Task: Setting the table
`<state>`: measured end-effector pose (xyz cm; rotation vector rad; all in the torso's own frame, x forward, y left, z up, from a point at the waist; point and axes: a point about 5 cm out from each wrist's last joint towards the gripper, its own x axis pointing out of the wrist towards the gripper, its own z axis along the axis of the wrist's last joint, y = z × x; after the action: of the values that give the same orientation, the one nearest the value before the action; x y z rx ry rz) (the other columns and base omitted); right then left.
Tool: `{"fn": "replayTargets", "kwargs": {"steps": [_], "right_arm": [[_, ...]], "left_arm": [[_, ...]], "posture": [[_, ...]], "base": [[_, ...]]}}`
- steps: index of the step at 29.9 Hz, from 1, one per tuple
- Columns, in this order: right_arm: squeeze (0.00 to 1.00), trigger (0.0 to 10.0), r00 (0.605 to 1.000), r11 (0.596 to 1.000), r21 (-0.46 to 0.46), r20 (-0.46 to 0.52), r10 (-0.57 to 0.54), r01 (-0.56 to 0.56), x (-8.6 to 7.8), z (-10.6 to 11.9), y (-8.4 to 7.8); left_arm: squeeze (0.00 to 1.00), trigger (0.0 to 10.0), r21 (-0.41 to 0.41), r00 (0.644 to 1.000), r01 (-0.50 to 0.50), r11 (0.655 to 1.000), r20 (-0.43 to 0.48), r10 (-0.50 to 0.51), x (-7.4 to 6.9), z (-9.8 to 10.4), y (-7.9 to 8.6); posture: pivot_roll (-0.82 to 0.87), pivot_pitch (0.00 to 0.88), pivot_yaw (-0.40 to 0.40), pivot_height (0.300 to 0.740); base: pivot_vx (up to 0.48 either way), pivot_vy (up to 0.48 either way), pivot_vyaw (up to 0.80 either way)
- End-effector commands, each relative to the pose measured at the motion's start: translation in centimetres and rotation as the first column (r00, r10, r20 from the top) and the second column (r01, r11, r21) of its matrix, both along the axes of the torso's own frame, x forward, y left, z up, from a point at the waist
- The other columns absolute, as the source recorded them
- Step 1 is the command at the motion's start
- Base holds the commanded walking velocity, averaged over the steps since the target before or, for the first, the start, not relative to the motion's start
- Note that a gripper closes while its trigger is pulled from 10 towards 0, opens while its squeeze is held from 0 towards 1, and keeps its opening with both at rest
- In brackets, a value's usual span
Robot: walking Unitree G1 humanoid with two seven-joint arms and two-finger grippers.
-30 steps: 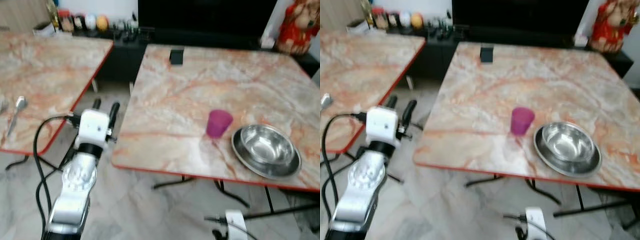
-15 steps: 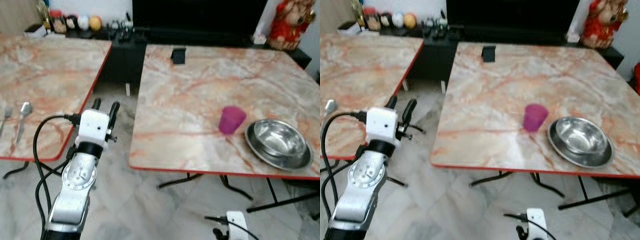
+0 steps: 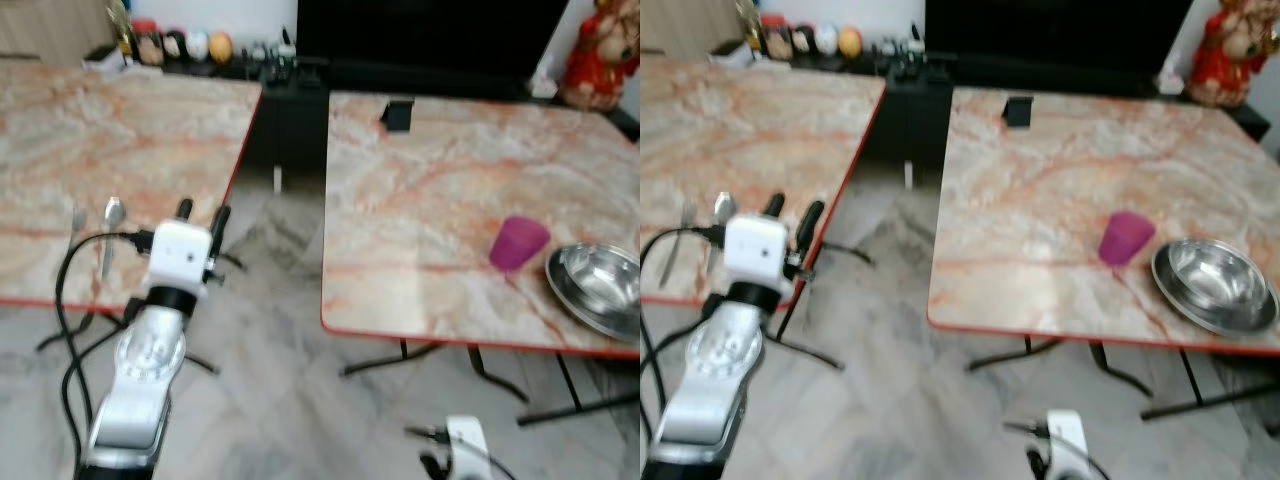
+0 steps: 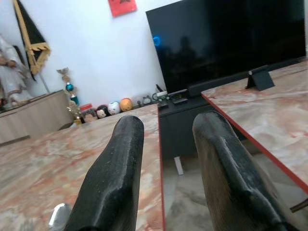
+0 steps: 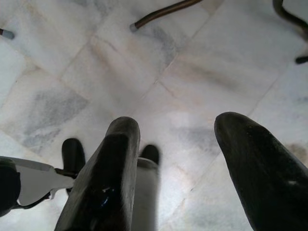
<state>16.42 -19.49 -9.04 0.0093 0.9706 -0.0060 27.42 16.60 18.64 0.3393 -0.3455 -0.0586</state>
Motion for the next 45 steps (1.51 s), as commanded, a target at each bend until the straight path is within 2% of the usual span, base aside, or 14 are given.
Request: {"fn": "replayTargets", "kwargs": {"steps": [1, 26, 45], "right_arm": [[0.00, 10.0, 1.000, 1.000, -0.015, -0.004, -0.006, 0.005, -0.29, -0.02, -0.61], [0.00, 10.0, 1.000, 0.999, -0.027, -0.004, 0.019, -0.019, -0.21, 0.02, -0.62], [0.00, 10.0, 1.000, 1.000, -0.015, 0.008, -0.016, 0.016, -0.36, -0.03, -0.55]], "left_arm": [[0.00, 10.0, -0.002, 1.000, 0.016, 1.000, 0.001, -0.016, -0.04, 0.05, -0.51], [0.00, 10.0, -0.007, 1.000, 0.010, 1.000, 0.004, -0.010, -0.06, 0.06, -0.54], [0.00, 10.0, -0.005, 1.000, 0.001, 1.000, -0.001, -0.001, -0.26, -0.19, -0.30]], "posture": [[0.07, 0.000, -0.053, 0.740], [0.07, 0.000, -0.055, 0.740], [0.08, 0.000, -0.055, 0.740]], "base": [[0.000, 0.289, 0.00], [0.000, 0.287, 0.00], [0.000, 0.287, 0.00]]}}
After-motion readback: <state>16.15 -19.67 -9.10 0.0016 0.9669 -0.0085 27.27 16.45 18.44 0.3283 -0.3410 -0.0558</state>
